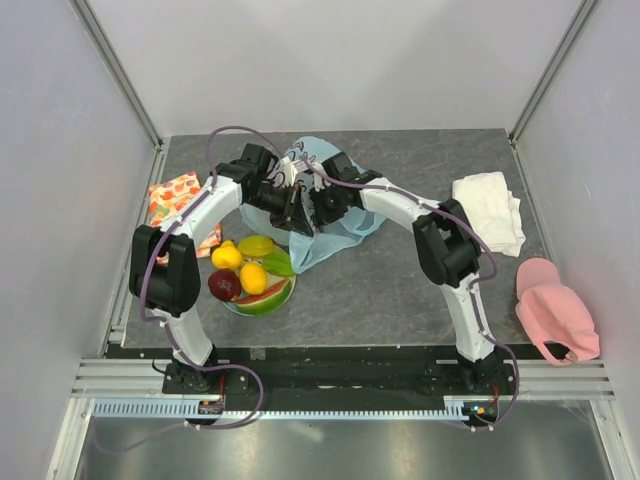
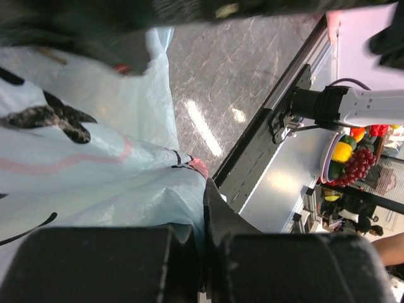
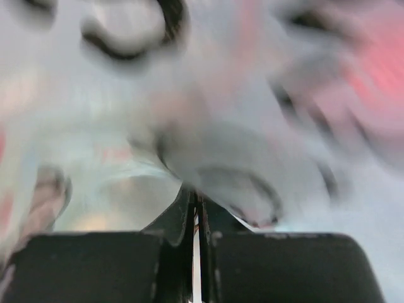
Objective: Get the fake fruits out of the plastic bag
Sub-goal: Take out the fake fruit from the plastic bag, then place the plastic bag at the center of the board.
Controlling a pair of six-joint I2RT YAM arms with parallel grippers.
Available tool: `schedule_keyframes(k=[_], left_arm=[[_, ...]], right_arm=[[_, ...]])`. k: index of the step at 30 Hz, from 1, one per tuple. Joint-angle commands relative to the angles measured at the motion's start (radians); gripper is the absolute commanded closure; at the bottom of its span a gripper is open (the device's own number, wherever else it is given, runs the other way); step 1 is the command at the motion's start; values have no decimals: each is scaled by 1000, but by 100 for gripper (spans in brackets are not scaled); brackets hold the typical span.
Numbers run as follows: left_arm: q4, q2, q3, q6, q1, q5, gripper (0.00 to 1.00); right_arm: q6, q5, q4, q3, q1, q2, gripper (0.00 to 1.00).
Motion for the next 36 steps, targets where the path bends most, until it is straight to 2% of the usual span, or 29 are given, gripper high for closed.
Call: schedule_keyframes(k=[1,5,11,16,21,26,29,30,31,32,33,35,36], left_arm=[[19,33,84,27,-2,-2,98],[19,68,139,19,-4,-13,98],[19,122,231,-1,-4,-33,99],[48,221,438,-2,-28,-36,99],[107,321,611,-4,-57,-56,98],[117,321,619,-30,-81,-50,98],[125,309,582,-47,-90,-48,98],[124,304,576,-47,-91,-54,96],[124,298,578,-50,-91,-63,83],[121,289,581,-44,-91,-74,54],[116,275,593,-39,-90,-96,41],[108,219,601,-30,-74,-111,24],[105,194,601,-28,-68,-125,21]], right_arm=[[-40,-58,-35,-82,-111,-274,100],[-79,-112,-75,-174,-163,-411,100],[-128,-201,-132,-211,-168,-547,100],[-275,-224,-278,-262,-168,-621,100],[-427,-238,-474,-336,-168,-618,100],[-465,-269,-492,-432,-174,-704,100],[-552,-301,-531,-437,-175,-785,100],[-568,-327,-532,-438,-175,-829,100],[-594,-344,-534,-435,-175,-851,100],[-600,-364,-534,-429,-177,-866,100],[-602,-393,-532,-407,-175,-883,100],[-591,-422,-532,-373,-172,-880,100],[-587,-436,-534,-333,-171,-864,100]])
